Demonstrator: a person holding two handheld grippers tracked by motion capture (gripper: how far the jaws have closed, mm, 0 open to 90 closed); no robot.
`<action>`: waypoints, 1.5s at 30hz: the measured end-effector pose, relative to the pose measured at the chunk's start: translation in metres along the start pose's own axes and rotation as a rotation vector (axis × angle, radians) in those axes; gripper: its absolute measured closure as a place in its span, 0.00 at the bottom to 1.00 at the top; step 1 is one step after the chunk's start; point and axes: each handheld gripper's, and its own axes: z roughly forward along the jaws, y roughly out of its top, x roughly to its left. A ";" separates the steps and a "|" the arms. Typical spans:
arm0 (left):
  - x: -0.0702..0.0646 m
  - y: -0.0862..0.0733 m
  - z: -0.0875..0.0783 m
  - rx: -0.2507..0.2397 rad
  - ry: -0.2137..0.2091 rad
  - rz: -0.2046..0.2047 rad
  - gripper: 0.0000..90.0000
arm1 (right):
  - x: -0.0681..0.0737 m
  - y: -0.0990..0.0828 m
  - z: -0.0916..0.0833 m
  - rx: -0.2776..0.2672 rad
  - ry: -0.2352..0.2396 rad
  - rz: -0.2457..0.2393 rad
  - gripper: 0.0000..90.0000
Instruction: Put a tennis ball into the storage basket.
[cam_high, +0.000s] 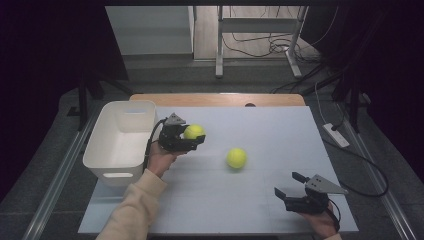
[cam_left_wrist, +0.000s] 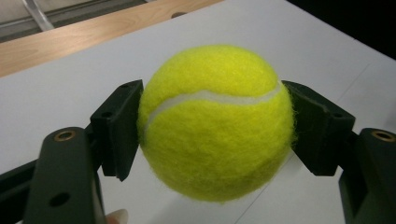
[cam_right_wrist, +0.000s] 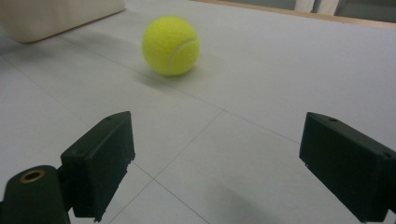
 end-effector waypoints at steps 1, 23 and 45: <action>0.000 0.000 -0.001 -0.003 -0.008 -0.004 0.30 | 0.000 0.000 0.000 0.001 0.000 -0.001 0.12; -0.015 0.005 -0.017 -0.066 -0.014 0.041 0.30 | 0.001 0.000 0.000 0.000 -0.005 0.001 0.12; -0.031 0.024 -0.049 -0.148 -0.025 0.091 0.30 | 0.002 0.000 -0.001 0.002 -0.010 -0.002 0.12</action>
